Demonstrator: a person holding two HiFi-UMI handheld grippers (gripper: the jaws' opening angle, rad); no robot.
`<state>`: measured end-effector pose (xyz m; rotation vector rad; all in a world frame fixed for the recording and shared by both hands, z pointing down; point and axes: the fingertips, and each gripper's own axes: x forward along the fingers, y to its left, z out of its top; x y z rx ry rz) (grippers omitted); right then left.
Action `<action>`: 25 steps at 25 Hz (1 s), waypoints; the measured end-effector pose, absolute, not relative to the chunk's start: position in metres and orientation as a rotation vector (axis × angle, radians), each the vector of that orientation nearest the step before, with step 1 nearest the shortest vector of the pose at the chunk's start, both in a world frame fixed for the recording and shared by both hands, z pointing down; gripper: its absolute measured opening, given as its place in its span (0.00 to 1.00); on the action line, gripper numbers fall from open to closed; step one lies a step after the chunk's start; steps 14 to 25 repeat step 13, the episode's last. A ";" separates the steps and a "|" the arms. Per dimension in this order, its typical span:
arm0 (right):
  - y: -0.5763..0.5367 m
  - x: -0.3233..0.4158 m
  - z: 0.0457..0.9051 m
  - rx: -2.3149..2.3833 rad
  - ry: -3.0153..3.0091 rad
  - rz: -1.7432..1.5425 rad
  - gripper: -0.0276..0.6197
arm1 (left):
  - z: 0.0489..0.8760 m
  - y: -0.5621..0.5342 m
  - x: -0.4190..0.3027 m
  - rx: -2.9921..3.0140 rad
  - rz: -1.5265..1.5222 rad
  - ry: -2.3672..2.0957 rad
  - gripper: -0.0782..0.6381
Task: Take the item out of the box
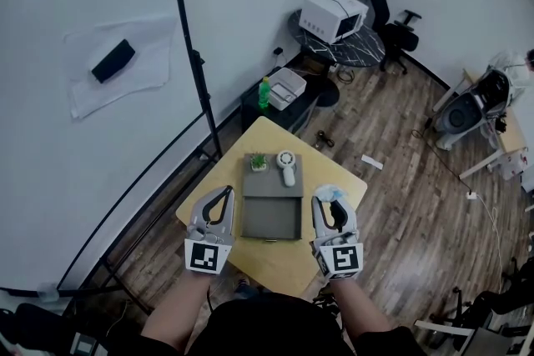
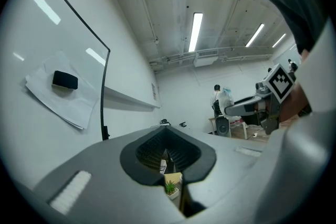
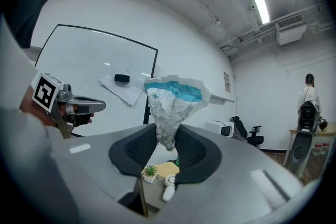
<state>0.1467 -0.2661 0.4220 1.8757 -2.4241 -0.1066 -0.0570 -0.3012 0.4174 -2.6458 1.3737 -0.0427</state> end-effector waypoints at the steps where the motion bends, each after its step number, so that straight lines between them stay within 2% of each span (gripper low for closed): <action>1: -0.266 0.147 0.422 1.876 -2.423 -0.105 0.22 | 0.418 -0.301 -0.056 -2.646 -0.045 1.373 0.11; 25: -0.258 0.151 0.420 1.882 -2.420 -0.120 0.22 | 0.412 -0.292 -0.051 -2.641 -0.034 1.363 0.11</action>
